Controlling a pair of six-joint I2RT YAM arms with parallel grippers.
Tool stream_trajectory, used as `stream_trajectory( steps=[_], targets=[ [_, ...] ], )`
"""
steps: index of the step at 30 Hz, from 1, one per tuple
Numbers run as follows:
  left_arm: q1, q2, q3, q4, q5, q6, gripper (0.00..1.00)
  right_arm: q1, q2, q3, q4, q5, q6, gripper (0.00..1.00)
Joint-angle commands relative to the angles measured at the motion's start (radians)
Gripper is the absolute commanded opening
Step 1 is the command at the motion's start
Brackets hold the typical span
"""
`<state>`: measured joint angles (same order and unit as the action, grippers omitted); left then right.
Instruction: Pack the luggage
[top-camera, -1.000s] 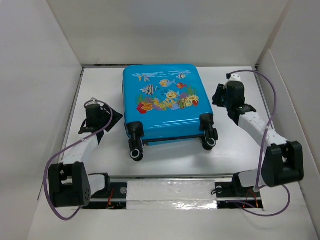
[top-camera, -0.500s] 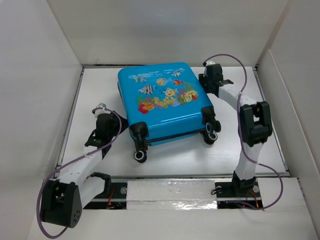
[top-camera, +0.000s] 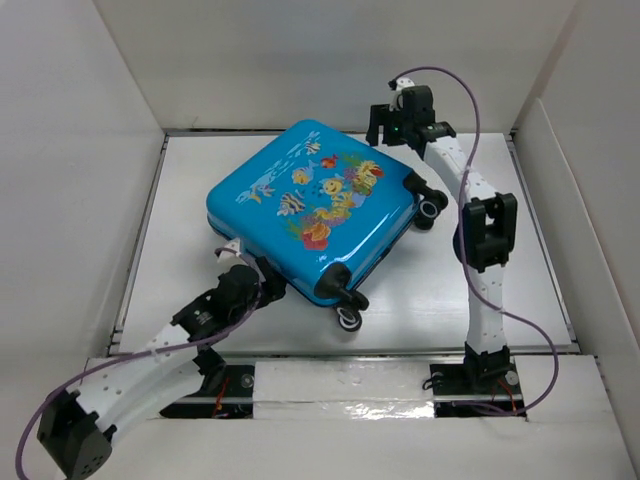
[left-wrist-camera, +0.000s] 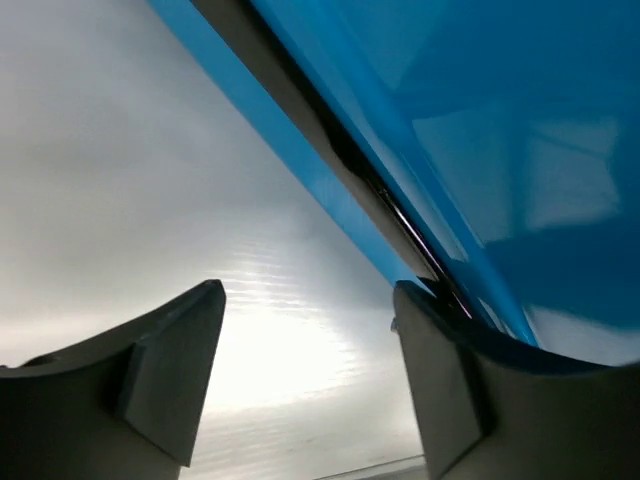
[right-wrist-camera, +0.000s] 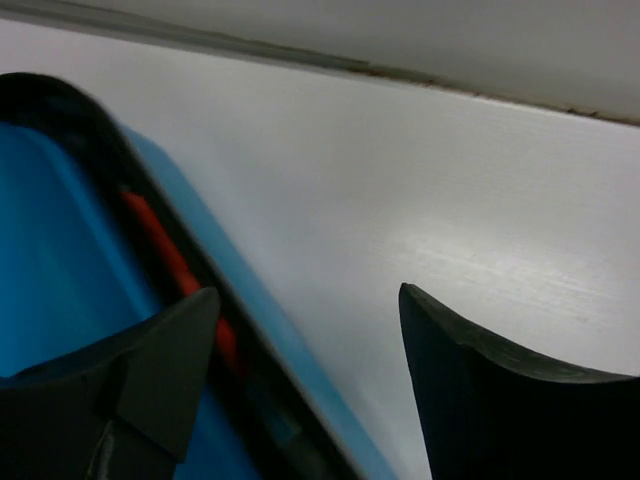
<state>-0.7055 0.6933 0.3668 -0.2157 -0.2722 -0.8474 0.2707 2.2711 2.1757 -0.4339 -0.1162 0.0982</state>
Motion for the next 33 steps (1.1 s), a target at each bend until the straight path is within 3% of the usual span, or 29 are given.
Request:
stream_trajectory(
  steps=[1, 6, 8, 9, 10, 11, 13, 15, 16, 17, 20, 21, 22, 27, 30, 33],
  targets=[
    [0.001, -0.118, 0.165, 0.029, -0.221, 0.005, 0.70, 0.007, -0.194, -0.040, -0.004, -0.229, 0.081, 0.85],
    [0.001, -0.164, 0.377, 0.007, -0.430, 0.117, 0.71, -0.079, -0.375, -0.124, 0.046, -0.276, 0.097, 0.93],
    [0.001, -0.155, 0.443, 0.071, -0.435, 0.149, 0.66, -0.097, -0.514, -0.209, 0.118, -0.283, 0.109, 0.88],
    [0.001, -0.146, 0.460, 0.102, -0.426, 0.159, 0.65, -0.108, -0.571, -0.329, 0.153, -0.280, 0.115, 0.83],
    [0.001, -0.132, 0.475, 0.168, -0.418, 0.174, 0.64, -0.108, -0.629, -0.403, 0.231, -0.263, 0.123, 0.58],
    [0.001, -0.086, 0.506, 0.202, -0.409, 0.186, 0.57, -0.108, -0.750, -0.477, 0.259, -0.255, 0.145, 0.36],
    [0.001, -0.010, 0.559, 0.265, -0.413, 0.223, 0.54, -0.088, -0.879, -0.724, 0.358, -0.222, 0.156, 0.00],
    [0.064, 0.138, 0.673, 0.269, -0.382, 0.246, 0.43, -0.017, -1.072, -0.892, 0.398, -0.168, 0.166, 0.00],
    [0.096, 0.185, 0.708, 0.285, -0.351, 0.258, 0.40, 0.008, -1.131, -1.053, 0.440, -0.111, 0.169, 0.00],
    [0.183, 0.272, 0.771, 0.285, -0.322, 0.255, 0.30, 0.034, -1.186, -1.124, 0.457, -0.074, 0.172, 0.00],
    [0.392, 0.446, 0.884, 0.291, -0.032, 0.231, 0.19, 0.082, -1.366, -1.342, 0.436, 0.052, 0.195, 0.00],
    [0.526, 0.497, 0.911, 0.280, 0.119, 0.208, 0.19, 0.082, -1.399, -1.385, 0.404, 0.062, 0.199, 0.00],
    [0.581, 0.546, 0.935, 0.274, 0.186, 0.196, 0.20, 0.091, -1.461, -1.424, 0.373, 0.088, 0.204, 0.00],
    [0.738, 0.918, 1.162, 0.119, 0.238, 0.289, 0.31, 0.091, -1.581, -1.623, 0.349, 0.177, 0.236, 0.04],
    [0.799, 1.095, 1.248, 0.040, 0.388, 0.337, 0.36, 0.081, -1.498, -1.625, 0.388, 0.168, 0.229, 0.05],
    [0.799, 1.190, 1.262, 0.018, 0.444, 0.384, 0.39, 0.081, -1.333, -1.576, 0.423, 0.161, 0.219, 0.05]
  ],
)
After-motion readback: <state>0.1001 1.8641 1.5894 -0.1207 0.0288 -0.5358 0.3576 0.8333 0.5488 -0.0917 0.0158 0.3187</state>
